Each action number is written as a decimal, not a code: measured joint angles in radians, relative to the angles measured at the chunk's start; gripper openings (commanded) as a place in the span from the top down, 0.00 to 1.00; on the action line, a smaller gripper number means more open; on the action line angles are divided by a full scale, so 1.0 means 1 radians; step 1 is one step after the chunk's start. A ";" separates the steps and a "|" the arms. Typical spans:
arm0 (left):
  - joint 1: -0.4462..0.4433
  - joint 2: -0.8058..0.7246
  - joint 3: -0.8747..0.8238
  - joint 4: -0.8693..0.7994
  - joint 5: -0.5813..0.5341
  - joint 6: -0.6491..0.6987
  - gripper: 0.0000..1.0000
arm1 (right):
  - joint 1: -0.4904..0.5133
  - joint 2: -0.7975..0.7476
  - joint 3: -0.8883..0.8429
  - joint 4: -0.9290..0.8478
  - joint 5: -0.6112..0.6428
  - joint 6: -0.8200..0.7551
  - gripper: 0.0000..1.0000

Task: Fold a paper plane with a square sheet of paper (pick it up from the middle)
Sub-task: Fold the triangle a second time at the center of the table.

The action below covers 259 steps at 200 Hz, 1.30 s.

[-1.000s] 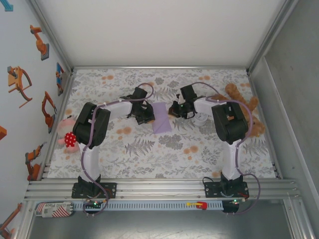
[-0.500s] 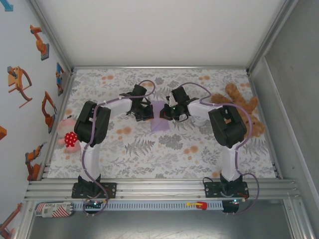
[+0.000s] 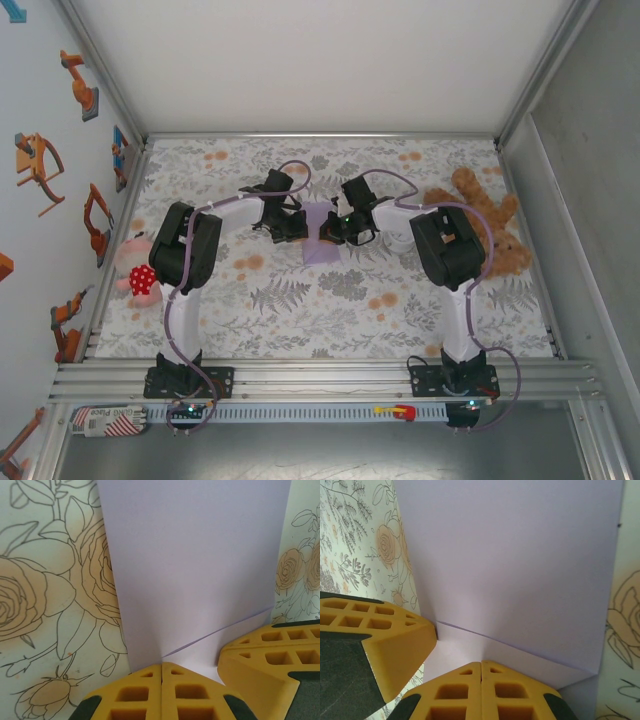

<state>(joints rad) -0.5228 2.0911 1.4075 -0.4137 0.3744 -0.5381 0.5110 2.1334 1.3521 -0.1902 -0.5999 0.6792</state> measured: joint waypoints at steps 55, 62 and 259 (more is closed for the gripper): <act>-0.003 -0.100 -0.064 0.071 0.006 -0.112 0.84 | 0.000 0.000 -0.004 0.001 0.008 0.000 1.00; -0.008 -0.122 -0.088 0.095 0.011 -0.137 0.84 | 0.000 0.000 -0.004 0.001 0.009 0.000 1.00; -0.096 -0.100 -0.188 0.192 0.045 -0.280 0.95 | -0.002 0.000 -0.003 -0.004 0.013 0.000 1.00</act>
<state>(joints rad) -0.6189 1.9915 1.2190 -0.2214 0.4194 -0.8181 0.5095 2.1334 1.3487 -0.1944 -0.5869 0.6796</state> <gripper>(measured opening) 0.065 0.049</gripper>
